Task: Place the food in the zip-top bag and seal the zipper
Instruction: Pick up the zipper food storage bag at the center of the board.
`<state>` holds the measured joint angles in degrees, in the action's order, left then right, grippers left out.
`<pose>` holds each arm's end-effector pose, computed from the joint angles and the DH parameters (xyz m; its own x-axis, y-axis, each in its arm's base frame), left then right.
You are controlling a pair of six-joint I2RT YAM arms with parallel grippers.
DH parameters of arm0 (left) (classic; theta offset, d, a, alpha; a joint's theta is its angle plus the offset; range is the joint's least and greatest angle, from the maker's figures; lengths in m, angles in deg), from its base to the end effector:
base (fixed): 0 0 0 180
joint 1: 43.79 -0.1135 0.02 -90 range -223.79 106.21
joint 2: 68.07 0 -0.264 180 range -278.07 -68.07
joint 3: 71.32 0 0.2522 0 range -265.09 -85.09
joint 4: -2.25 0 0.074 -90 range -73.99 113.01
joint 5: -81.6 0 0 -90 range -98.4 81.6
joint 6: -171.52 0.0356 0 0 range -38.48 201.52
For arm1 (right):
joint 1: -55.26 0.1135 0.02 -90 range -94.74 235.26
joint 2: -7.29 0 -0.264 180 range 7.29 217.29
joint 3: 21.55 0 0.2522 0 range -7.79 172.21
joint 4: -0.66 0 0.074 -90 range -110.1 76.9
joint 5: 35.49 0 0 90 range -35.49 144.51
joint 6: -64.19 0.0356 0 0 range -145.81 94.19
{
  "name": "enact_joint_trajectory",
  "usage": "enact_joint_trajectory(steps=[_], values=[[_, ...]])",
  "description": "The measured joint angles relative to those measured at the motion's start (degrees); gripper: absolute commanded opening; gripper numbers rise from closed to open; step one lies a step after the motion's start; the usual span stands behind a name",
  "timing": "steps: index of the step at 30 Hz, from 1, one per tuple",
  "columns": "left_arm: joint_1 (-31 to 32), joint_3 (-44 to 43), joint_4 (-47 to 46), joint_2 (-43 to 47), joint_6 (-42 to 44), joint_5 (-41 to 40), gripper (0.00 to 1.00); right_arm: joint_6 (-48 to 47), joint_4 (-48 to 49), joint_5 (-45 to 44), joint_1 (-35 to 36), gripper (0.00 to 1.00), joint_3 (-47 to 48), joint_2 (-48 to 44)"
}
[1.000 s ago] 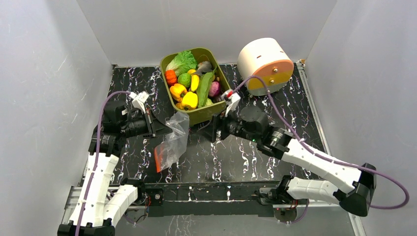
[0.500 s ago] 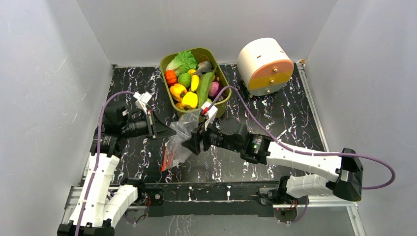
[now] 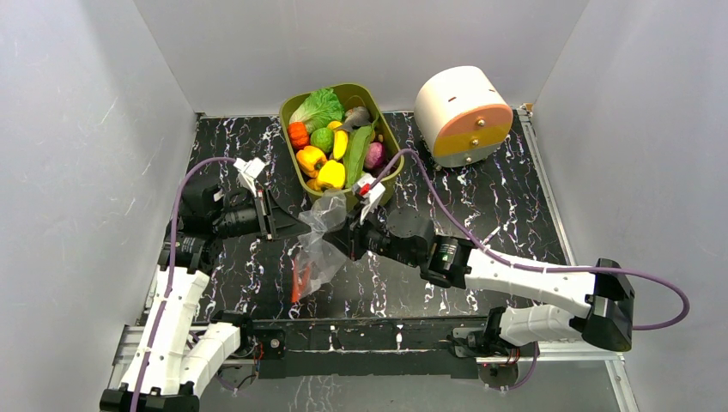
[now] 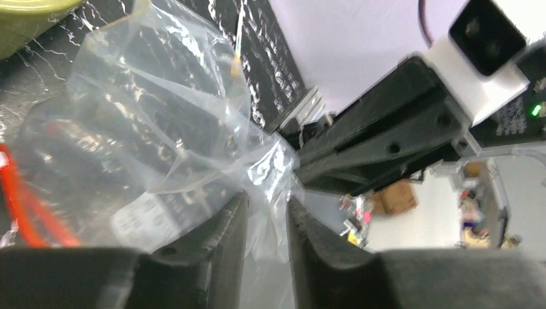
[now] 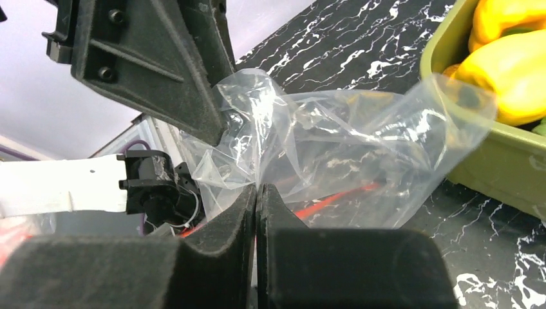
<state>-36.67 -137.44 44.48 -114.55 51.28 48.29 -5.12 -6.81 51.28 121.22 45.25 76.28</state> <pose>0.1572 -0.0496 0.3538 -0.7492 -0.1851 -0.6360 0.5283 0.4121 -0.7423 0.1181 0.2598 0.3319 -0.3781 0.0183 -0.9256 -0.8077 0.4821 0.3395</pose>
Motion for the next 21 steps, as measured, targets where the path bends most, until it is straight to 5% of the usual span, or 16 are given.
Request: enact_joint_trajectory(steps=[2, 12, 21], values=[[0.04, 0.0, -0.33, 0.11, -0.07, -0.28, 0.53, 1.51, -0.52, -0.81, 0.0, 0.0, 0.0, -0.44], [0.5, 2.08, -6.16, 4.72, 6.1, -5.25, 0.57, 11.63, -16.74, -10.27, -0.35, 0.0, 6.6, -7.96], [3.28, 14.71, -17.75, 10.86, 15.13, -3.19, 0.63, 14.58, -27.26, -14.51, -1.31, 0.0, 15.52, -12.39]])
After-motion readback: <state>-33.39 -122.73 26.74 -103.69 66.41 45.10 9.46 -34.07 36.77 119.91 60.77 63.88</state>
